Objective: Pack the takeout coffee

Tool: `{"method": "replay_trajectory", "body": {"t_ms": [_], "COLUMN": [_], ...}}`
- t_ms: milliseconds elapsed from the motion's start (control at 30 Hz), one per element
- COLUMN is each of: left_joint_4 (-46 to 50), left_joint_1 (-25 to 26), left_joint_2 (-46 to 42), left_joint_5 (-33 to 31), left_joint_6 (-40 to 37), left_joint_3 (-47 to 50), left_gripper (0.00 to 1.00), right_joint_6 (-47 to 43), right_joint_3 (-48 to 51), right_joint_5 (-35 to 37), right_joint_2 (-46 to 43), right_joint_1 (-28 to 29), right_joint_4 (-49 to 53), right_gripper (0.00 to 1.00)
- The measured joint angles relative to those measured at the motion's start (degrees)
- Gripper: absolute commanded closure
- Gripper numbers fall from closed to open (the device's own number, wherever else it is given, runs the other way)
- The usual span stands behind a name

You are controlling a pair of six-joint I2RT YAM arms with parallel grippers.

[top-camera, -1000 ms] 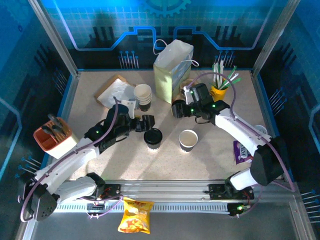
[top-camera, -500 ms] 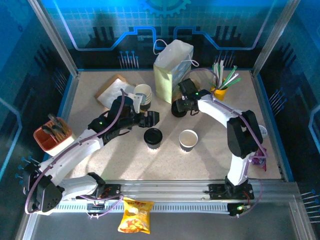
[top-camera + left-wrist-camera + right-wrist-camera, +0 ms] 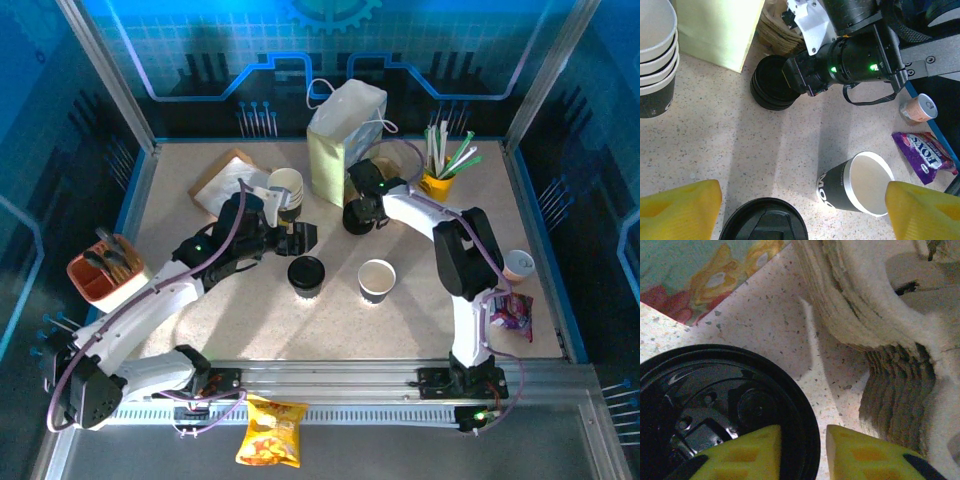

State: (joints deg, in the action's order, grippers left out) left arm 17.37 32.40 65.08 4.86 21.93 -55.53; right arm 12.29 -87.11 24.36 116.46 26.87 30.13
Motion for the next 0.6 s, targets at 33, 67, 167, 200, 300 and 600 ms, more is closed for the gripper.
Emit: {"method": "replay_trajectory", "body": {"t_ms": [33, 67, 167, 200, 300, 600], "left_joint_4": [-0.1, 0.0, -0.1, 0.0, 0.0, -0.1], "left_joint_1": [0.0, 0.0, 0.0, 0.0, 0.0, 0.0], "left_joint_2": [-0.1, -0.2, -0.3, -0.3, -0.3, -0.3], "left_joint_5": [0.0, 0.0, 0.0, 0.0, 0.0, 0.0], "left_joint_6": [0.0, 0.0, 0.0, 0.0, 0.0, 0.2], "left_joint_3": [0.2, 0.4, 1.0, 1.1, 1.5, 1.8], "left_gripper": [0.14, 0.14, 0.14, 0.14, 0.14, 0.14], "right_joint_6": [-0.1, -0.2, -0.7, -0.7, -0.9, -2.0], "right_joint_3": [0.0, 0.0, 0.0, 0.0, -0.7, -1.4], "right_joint_5": [0.2, 0.3, 0.7, 0.8, 1.1, 2.5], "right_joint_2": [0.2, 0.2, 0.4, 0.5, 0.9, 1.3], "right_joint_1": [0.0, 0.0, 0.0, 0.0, 0.0, 0.1], "right_joint_4": [0.0, -0.1, -0.1, -0.1, -0.1, -0.1], "right_gripper": [0.75, 0.77, 0.80, 0.81, 0.83, 0.82]}}
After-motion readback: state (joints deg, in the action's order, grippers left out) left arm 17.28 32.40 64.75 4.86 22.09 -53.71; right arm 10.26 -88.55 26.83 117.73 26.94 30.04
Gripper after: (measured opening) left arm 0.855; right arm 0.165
